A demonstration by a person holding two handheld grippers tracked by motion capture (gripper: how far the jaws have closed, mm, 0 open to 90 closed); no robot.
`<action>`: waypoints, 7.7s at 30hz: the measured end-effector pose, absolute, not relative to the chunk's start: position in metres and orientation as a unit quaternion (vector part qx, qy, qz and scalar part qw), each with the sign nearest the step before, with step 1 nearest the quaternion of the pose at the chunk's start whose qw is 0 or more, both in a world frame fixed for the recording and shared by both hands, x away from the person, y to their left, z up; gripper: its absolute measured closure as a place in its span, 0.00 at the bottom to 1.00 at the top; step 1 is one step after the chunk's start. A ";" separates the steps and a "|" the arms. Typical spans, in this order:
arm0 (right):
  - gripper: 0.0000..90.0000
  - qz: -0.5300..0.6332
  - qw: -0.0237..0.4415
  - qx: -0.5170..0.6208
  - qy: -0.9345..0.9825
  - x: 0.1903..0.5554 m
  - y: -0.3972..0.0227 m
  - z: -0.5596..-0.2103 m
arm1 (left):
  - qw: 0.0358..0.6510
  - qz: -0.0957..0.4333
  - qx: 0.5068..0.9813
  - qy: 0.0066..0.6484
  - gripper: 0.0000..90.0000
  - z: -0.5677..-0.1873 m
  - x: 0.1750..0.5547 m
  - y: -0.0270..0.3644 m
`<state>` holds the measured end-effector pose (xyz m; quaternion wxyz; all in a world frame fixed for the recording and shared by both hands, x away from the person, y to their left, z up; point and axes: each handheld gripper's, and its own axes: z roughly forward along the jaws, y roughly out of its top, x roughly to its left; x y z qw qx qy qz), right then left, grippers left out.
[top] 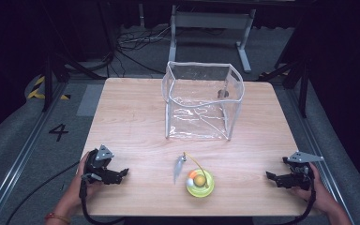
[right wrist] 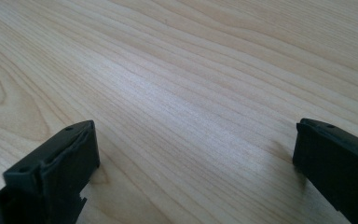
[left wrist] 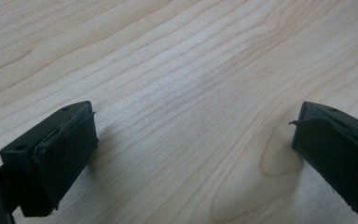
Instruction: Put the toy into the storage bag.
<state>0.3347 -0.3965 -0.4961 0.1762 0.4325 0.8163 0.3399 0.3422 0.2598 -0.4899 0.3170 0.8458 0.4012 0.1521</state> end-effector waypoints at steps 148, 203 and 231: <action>0.98 0.186 0.065 0.063 0.978 0.320 -0.168 -0.290 | 0.318 0.143 0.849 0.398 0.01 -0.490 0.337 0.263; 0.98 0.149 0.169 0.290 0.930 0.423 -0.306 -0.196 | 0.318 0.143 0.849 0.397 0.01 -0.490 0.337 0.263; 0.98 0.168 0.216 0.288 0.918 0.462 -0.262 -0.115 | 0.319 0.142 0.848 0.399 0.01 -0.490 0.337 0.263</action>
